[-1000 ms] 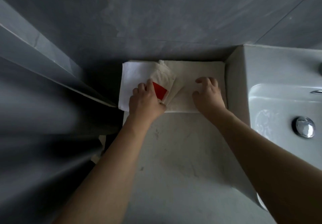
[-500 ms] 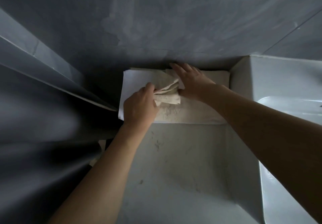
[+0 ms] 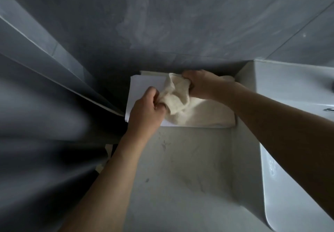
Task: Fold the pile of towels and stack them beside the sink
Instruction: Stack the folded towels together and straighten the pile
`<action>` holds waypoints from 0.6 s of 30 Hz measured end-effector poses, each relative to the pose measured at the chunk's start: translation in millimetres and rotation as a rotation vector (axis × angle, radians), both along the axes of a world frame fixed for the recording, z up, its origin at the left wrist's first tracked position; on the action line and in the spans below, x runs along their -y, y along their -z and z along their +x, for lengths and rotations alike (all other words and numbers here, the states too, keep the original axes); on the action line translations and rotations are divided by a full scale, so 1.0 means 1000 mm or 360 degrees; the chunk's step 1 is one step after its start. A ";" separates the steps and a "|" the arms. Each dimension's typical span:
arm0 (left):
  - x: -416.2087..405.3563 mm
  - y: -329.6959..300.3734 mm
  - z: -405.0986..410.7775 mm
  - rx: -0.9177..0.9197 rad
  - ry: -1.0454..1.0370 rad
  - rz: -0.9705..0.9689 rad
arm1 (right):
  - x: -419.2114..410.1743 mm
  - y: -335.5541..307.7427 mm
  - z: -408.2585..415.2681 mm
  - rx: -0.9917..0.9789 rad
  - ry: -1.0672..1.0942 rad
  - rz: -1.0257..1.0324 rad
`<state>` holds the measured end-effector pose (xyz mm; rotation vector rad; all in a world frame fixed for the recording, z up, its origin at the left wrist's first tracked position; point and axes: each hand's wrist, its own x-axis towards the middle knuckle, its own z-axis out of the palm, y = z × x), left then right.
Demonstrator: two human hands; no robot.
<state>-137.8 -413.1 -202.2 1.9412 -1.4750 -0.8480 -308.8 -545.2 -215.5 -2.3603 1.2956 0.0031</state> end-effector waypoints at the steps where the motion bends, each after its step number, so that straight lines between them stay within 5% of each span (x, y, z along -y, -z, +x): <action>1: 0.000 -0.008 -0.004 -0.0150 -0.0196 -0.0091 | -0.004 -0.005 -0.006 -0.0008 0.0030 0.0016; 4: -0.005 -0.030 -0.011 -0.0602 -0.0705 -0.0266 | -0.016 -0.020 -0.027 -0.0152 0.0128 0.0126; 9: -0.026 -0.062 -0.019 -0.0701 -0.0976 -0.0469 | -0.038 -0.036 -0.063 -0.0652 0.0247 0.0220; 18: -0.067 -0.095 -0.013 -0.0207 -0.0900 -0.0403 | -0.114 -0.089 -0.077 -0.0072 0.0744 0.0861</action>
